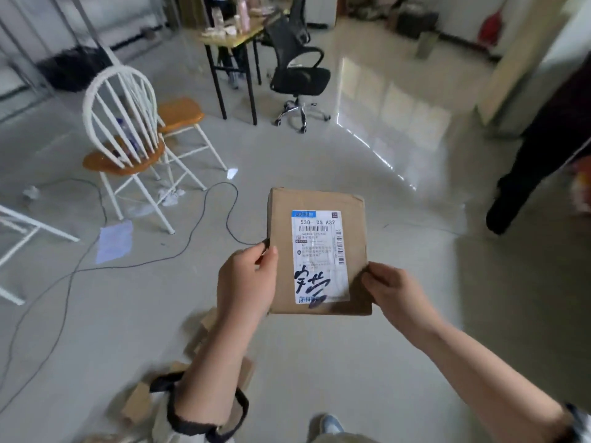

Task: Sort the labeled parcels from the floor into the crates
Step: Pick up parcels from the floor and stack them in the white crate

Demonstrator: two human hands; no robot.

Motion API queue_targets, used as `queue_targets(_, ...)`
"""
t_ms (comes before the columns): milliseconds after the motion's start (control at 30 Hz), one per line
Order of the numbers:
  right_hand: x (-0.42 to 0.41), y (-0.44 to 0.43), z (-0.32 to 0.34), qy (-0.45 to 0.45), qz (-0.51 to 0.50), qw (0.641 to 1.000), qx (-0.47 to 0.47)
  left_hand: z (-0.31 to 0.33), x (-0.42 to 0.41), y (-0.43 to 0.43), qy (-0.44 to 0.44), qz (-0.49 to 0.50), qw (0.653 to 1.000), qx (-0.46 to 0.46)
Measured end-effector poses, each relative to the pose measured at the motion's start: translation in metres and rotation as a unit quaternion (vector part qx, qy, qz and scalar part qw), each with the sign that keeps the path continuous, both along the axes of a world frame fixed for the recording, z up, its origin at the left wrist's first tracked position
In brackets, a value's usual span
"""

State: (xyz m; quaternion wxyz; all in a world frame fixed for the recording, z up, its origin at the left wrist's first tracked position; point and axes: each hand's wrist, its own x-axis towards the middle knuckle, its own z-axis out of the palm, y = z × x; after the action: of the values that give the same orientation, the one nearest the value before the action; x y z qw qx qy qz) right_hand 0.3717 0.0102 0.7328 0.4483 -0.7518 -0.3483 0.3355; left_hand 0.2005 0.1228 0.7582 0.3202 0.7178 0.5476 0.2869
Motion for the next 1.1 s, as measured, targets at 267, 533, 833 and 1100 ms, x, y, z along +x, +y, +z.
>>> queue_targets(267,-0.002,-0.107,0.046,-0.015,-0.150,0.988,0.030,0.042,0.035,-0.047,-0.077,-0.184,0.978,-0.064)
queue_targets(533,0.002,-0.256,0.082,-0.050,-0.336,0.937,0.080,0.073,0.119,-0.164,-0.119,-0.364,0.914,-0.134)
queue_targets(833,0.004,-0.475,0.071,0.014,-0.543,0.830,0.124,0.070,0.214,-0.385,-0.095,-0.546,0.815,-0.167)
queue_targets(1100,-0.012,-0.674,0.061,0.027,-0.666,0.739,0.098,0.047,0.263,-0.603,-0.056,-0.678,0.703,-0.209)
